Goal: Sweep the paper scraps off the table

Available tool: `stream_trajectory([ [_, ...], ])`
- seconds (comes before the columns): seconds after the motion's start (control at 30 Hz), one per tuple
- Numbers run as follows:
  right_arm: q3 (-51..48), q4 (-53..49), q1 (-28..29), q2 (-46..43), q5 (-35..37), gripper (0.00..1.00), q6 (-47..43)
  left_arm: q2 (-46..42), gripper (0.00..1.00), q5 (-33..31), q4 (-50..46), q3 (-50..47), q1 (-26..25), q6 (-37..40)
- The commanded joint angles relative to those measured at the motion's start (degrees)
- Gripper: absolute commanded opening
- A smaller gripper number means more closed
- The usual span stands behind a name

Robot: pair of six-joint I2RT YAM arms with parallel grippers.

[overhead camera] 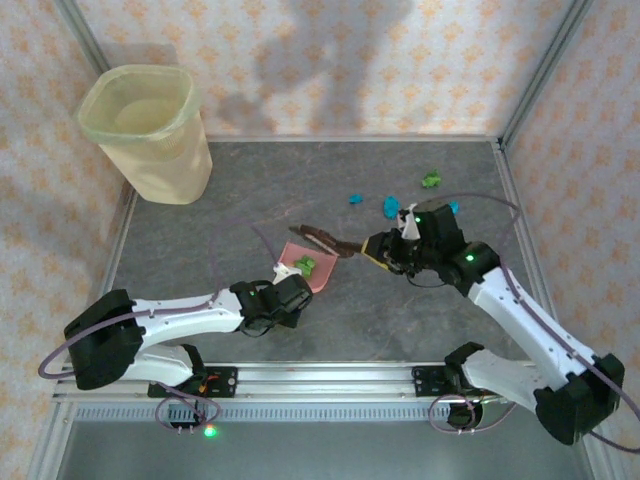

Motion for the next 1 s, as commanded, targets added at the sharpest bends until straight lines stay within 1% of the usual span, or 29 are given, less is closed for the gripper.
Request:
stream_trajectory([
  [0.0, -1.5, 7.4, -0.5, -5.6, 10.5, 0.0, -2.8, -1.4, 0.0, -2.8, -0.1, -0.9, 0.2, -1.2],
  [0.07, -5.3, 13.6, -0.4, -8.3, 15.4, 0.0, -4.2, -1.6, 0.0, -2.9, -0.2, -0.9, 0.2, -1.3],
  [0.2, -19.2, 34.5, -0.4, -12.3, 21.4, 0.0, -7.3, -2.0, 0.0, -3.4, -0.6, -0.8, 0.2, -1.9],
  [0.27, -26.6, 46.8, -0.3, -12.7, 22.7, 0.0, -9.7, -2.1, 0.0, -3.6, -1.2, -0.5, 0.2, -2.4],
  [0.33, -31.2, 54.2, -0.2, -12.6, 23.1, 0.0, -12.6, -2.4, 0.0, -3.9, -1.6, -0.5, 0.2, -2.7],
  [0.4, -34.5, 59.0, 0.6, -12.6, 23.5, 0.0, -16.5, -3.1, 0.0, -4.8, -2.7, -0.2, 0.2, -3.3],
  [0.53, -38.0, 65.1, 4.1, -11.2, 25.0, 0.0, -21.1, -7.1, 0.0, -9.1, -7.0, 0.6, 0.2, -5.5],
  [0.67, -39.1, 66.8, 8.0, -8.5, 28.5, 0.0, -24.5, -16.0, 0.0, -12.1, -10.8, 1.5, 0.2, -7.4],
  [0.83, -41.0, 68.9, 8.8, -10.3, 30.8, 0.0, -23.7, -25.6, 0.0, -16.2, -20.2, 5.8, 0.4, -9.3],
  [0.97, -42.0, 68.2, 8.8, -12.8, 33.2, 0.0, -22.6, -28.5, 0.0, -18.8, -29.6, 13.2, 0.7, -9.7],
])
